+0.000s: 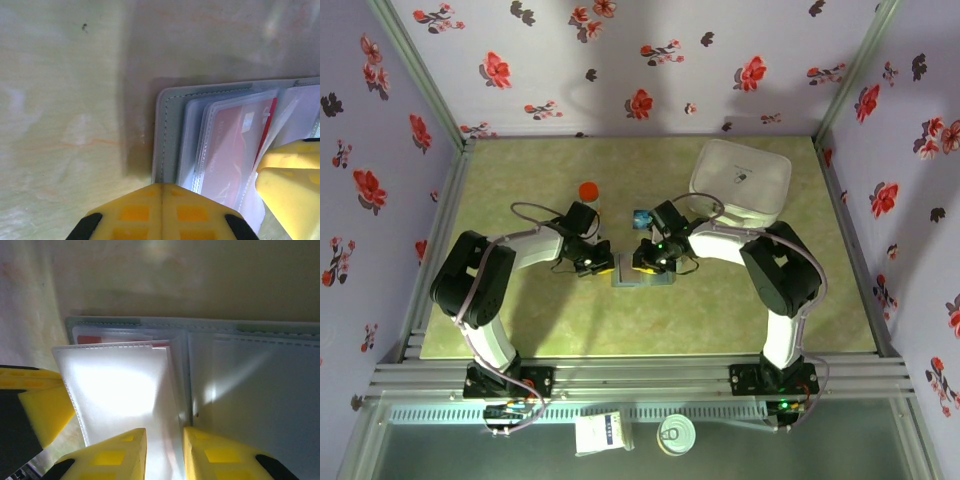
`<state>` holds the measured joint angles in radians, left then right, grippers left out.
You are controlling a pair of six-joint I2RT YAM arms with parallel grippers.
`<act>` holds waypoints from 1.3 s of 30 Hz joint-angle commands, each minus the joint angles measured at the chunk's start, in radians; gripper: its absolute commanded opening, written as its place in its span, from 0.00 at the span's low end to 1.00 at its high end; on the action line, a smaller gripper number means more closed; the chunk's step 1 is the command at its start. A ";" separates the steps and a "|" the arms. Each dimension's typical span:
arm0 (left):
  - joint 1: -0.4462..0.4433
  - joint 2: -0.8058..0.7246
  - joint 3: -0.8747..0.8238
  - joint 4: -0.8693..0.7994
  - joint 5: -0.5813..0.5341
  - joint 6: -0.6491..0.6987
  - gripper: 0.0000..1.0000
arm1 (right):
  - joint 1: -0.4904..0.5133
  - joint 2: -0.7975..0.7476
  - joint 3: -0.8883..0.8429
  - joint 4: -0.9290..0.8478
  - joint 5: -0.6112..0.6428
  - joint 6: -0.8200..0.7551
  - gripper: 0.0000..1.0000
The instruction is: Take the credit cards out of the card holder
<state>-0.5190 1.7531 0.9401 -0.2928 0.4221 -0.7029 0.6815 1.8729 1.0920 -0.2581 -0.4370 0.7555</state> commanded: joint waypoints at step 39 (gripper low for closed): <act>-0.070 0.019 0.101 0.006 0.043 -0.050 0.04 | -0.020 -0.026 -0.050 0.011 0.009 -0.008 0.23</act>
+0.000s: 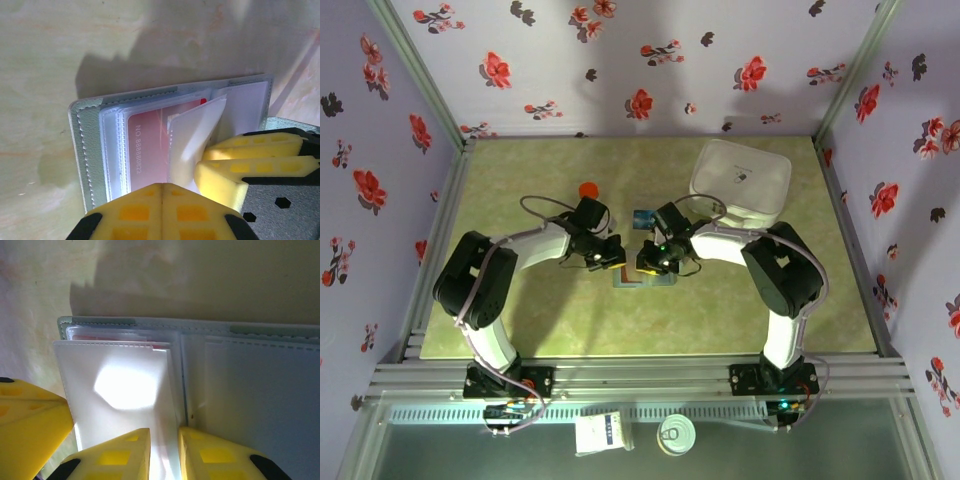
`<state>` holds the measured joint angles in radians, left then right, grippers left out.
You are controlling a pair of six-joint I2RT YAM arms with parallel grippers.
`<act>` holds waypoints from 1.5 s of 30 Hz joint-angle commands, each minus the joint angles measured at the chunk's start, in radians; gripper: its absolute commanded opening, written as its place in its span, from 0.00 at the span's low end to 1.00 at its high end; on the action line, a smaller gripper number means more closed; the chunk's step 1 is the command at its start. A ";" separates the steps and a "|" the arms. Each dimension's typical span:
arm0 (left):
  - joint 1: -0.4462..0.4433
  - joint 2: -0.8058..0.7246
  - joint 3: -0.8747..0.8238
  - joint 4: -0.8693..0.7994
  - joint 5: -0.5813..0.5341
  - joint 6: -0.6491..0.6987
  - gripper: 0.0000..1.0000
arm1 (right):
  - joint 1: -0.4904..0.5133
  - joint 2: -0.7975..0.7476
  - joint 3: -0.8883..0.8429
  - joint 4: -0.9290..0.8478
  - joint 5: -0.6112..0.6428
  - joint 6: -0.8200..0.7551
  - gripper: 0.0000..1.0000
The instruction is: Take the credit cards out of the card holder
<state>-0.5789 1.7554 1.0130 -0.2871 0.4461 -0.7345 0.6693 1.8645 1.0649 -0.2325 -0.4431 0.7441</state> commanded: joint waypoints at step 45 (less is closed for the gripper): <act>-0.036 0.039 0.082 -0.059 -0.033 -0.022 0.04 | -0.027 -0.026 -0.063 0.018 -0.012 0.012 0.18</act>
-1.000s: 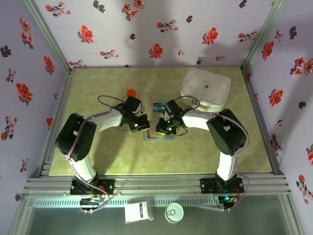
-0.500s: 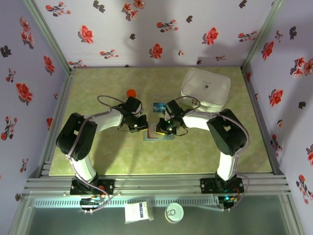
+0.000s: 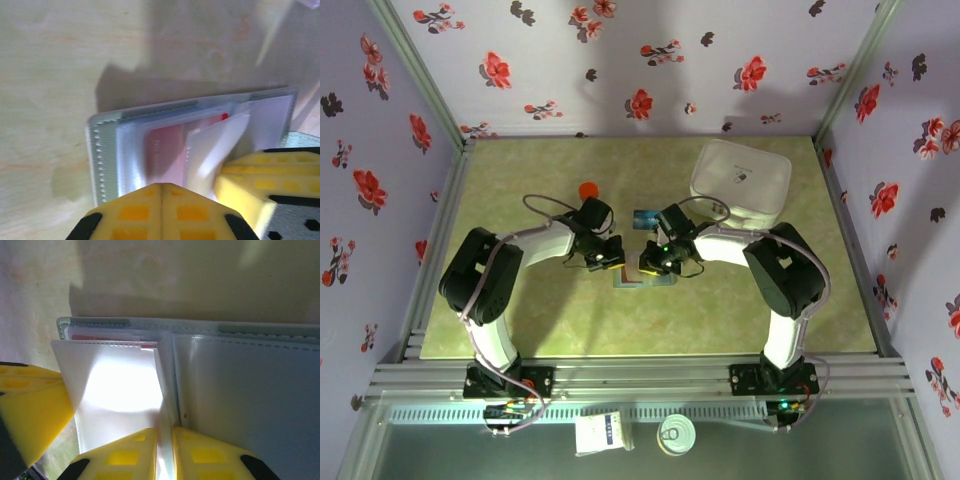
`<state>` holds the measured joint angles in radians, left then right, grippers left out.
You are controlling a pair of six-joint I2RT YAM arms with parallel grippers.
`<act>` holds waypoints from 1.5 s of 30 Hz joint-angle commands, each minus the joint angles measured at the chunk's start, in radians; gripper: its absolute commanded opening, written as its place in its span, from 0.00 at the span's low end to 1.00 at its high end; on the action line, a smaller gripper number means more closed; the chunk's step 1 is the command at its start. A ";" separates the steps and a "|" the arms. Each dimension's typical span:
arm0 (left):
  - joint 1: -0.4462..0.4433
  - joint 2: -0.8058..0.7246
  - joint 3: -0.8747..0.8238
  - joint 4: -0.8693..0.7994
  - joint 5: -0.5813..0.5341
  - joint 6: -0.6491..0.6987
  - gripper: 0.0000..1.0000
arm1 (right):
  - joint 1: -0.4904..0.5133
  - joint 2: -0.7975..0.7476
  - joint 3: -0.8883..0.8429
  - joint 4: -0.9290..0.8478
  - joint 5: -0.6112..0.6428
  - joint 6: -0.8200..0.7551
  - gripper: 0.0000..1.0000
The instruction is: Take the credit cards out of the card holder
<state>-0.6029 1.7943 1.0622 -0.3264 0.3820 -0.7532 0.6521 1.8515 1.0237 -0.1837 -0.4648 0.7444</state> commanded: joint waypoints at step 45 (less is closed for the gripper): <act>-0.125 0.114 0.208 -0.021 0.050 -0.021 0.13 | -0.095 -0.401 -0.096 -0.206 0.151 -0.018 0.30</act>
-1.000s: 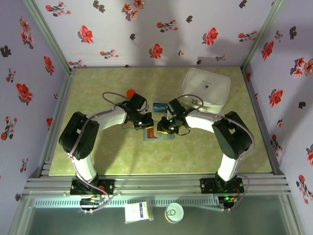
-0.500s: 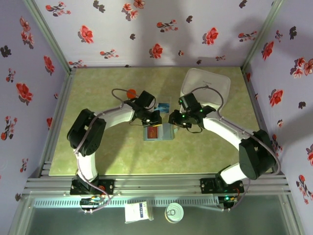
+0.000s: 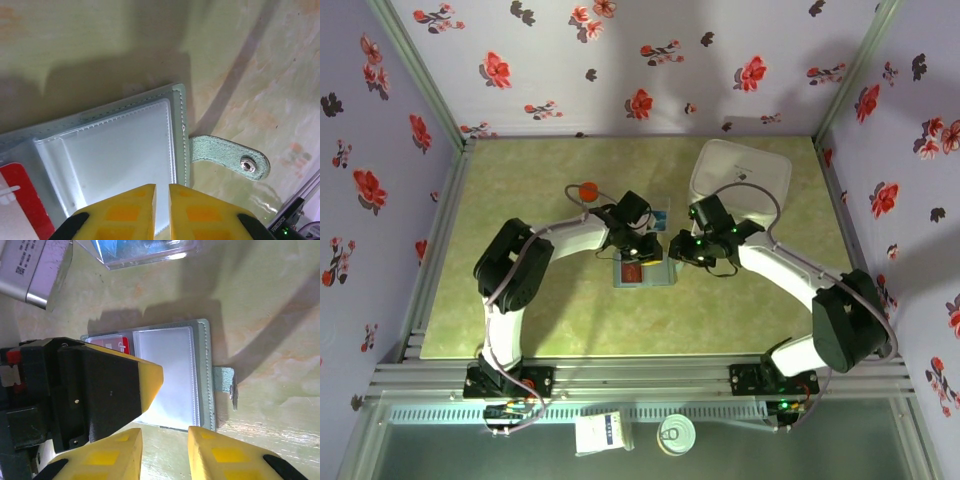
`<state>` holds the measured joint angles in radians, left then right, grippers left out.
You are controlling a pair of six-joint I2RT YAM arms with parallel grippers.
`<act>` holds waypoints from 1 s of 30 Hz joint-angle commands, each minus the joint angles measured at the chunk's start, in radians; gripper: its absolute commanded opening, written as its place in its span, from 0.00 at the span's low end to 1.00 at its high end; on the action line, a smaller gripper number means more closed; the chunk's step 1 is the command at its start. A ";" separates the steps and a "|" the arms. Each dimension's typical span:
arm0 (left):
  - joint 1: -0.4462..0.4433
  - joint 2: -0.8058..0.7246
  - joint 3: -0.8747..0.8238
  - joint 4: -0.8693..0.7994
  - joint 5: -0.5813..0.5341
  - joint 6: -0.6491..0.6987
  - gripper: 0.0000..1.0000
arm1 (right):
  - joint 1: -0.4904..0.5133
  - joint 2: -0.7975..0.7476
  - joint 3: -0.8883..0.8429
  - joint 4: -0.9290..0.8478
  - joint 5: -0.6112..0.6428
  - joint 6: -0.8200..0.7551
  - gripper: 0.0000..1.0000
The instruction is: Take the credit cards out of the card holder
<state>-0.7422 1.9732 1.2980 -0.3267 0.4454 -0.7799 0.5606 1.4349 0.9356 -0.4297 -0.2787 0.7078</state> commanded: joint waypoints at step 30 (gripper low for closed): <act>0.178 -0.217 -0.318 0.035 -0.046 0.044 0.02 | 0.102 0.398 0.149 0.223 -0.215 0.078 0.28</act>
<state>-0.5739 1.7714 0.9962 -0.2981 0.4004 -0.7525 0.6548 1.8118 1.0538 -0.2283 -0.4664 0.7712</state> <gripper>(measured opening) 0.044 0.286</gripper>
